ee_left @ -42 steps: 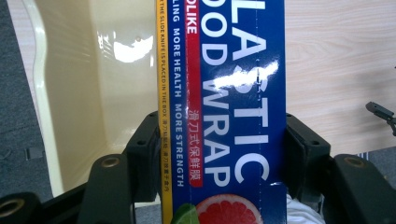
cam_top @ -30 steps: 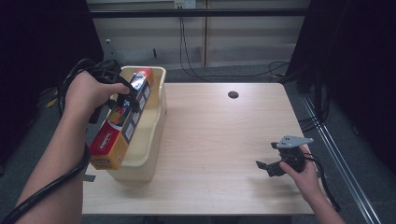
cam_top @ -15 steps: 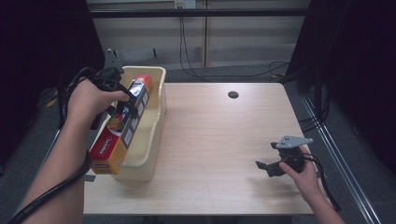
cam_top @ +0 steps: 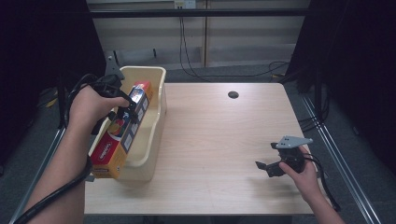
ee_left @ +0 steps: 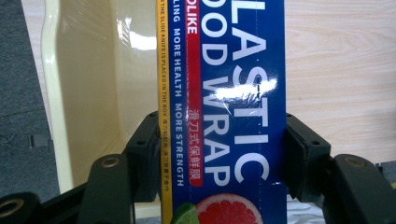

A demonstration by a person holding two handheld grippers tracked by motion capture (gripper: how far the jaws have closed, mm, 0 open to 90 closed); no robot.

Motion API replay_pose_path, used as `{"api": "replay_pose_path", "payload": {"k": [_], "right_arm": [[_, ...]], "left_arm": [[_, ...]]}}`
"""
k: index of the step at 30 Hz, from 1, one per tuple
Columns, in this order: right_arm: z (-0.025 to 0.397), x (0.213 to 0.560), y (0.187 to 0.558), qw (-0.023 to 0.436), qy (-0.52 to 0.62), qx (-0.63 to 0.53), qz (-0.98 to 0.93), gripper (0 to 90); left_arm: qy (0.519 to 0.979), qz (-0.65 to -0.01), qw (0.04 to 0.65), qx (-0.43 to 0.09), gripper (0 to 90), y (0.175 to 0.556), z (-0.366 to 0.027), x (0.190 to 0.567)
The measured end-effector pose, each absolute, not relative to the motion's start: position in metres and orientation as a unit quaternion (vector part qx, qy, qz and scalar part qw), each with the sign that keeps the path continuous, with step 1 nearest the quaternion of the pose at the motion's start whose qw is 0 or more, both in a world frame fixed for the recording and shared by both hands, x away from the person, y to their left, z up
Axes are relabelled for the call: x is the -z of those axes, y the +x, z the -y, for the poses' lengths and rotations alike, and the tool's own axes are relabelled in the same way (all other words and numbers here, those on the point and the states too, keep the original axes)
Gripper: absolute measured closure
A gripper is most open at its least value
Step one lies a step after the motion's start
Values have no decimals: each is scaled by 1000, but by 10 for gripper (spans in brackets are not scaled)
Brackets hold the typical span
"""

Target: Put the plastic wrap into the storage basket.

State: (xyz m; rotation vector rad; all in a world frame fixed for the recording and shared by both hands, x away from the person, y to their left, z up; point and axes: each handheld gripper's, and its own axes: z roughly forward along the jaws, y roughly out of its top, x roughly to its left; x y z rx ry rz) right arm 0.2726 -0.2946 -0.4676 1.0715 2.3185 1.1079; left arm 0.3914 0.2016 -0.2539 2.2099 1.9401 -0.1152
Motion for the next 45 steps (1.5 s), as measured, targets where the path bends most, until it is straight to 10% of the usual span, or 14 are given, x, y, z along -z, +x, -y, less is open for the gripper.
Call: {"api": "replay_pose_path", "payload": {"k": [45], "right_arm": [[294,469,272,178,379,-389,-820,17]], "left_arm": [[744,-660,86,57,406,390,-207,295]]}}
